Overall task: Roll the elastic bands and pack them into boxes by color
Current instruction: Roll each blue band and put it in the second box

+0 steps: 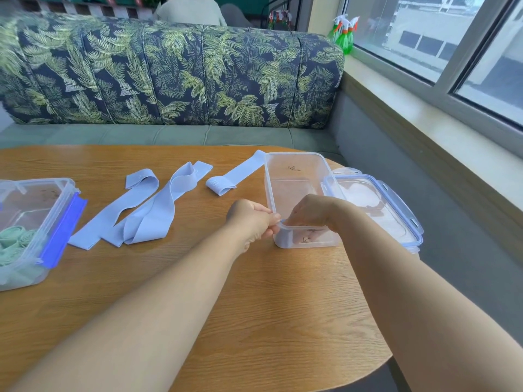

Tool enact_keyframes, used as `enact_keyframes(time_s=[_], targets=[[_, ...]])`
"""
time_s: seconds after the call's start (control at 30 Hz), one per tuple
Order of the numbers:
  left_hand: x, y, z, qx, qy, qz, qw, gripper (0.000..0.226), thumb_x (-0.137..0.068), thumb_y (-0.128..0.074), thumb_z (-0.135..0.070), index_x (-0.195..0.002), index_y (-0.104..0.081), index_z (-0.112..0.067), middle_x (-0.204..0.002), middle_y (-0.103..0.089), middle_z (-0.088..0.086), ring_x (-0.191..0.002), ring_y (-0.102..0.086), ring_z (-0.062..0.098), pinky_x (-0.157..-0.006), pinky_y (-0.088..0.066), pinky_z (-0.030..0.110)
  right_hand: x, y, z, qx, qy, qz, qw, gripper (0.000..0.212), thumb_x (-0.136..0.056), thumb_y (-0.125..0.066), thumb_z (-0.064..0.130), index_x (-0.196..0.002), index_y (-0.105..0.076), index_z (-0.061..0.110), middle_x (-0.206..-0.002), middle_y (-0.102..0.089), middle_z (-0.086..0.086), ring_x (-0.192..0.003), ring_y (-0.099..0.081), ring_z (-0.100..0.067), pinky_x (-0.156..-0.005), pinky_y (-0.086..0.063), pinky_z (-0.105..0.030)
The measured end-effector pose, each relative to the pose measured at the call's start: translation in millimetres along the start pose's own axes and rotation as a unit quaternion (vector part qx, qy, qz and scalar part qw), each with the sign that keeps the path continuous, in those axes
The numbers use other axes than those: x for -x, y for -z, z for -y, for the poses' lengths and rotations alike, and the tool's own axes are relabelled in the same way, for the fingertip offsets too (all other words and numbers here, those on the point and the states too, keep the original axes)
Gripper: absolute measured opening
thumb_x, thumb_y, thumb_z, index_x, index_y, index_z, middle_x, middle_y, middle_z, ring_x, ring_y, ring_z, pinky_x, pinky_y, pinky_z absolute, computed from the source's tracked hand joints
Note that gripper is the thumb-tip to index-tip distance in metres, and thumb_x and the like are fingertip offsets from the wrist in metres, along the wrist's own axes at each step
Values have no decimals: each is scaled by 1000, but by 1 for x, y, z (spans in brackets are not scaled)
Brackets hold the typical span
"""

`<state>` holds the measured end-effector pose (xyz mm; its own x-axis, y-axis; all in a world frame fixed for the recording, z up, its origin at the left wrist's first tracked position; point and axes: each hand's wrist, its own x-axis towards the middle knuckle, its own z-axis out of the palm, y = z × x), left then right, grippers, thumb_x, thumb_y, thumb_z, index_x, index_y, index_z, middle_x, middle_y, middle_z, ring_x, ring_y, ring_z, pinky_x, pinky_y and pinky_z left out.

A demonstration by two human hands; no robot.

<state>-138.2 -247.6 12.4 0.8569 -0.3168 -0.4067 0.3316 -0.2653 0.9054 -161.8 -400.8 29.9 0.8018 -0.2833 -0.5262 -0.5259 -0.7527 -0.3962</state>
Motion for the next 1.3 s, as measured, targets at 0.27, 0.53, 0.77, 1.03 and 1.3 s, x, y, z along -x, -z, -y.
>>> enact_keyframes(time_s=[0.27, 0.53, 0.77, 1.03, 1.3], targets=[[-2, 2, 4, -19, 3, 7, 1000, 18, -86, -73, -18, -99, -68, -6, -86, -73, 8, -70, -68, 11, -66, -56, 22, 3, 1, 0, -12, 4, 0, 1000, 34, -88, -67, 39, -108, -70, 12, -108, -67, -7, -93, -68, -20, -79, -58, -27], [-2, 5, 5, -9, -3, 11, 1000, 15, -91, -68, -22, -97, -67, -8, -88, -73, 8, -75, -69, 12, -71, -57, 24, 2, 3, -1, -43, -6, 4, 999, 38, -84, -72, 43, -110, -70, 14, -108, -67, -5, -103, -62, -24, -99, -50, -40], [-3, 8, 5, -8, -5, 4, 1000, 12, -92, -65, -21, -93, -67, -9, -95, -73, 10, -91, -72, 20, -65, -56, 22, 2, 4, -1, -30, 6, 9, 1000, 29, -89, -65, 26, -104, -71, 3, -110, -68, -17, -89, -61, -24, -95, -53, -38], [-1, 6, 7, -4, -2, 31, 1000, 22, -89, -70, -18, -108, -65, -5, -96, -73, 10, -80, -70, 14, -72, -58, 23, 9, 1, 8, 20, 20, 19, 999, 34, -96, -58, 28, -118, -69, 6, -124, -64, -14, -95, -57, -21, -103, -49, -43], [-3, 6, 6, -10, 0, 29, 1000, 22, -89, -70, -17, -108, -65, -7, -96, -72, 9, -83, -72, 14, -72, -59, 23, 5, 1, 6, -53, -22, 19, 998, 29, -86, -71, 28, -108, -72, 9, -110, -69, -11, -104, -68, -26, -97, -54, -42]])
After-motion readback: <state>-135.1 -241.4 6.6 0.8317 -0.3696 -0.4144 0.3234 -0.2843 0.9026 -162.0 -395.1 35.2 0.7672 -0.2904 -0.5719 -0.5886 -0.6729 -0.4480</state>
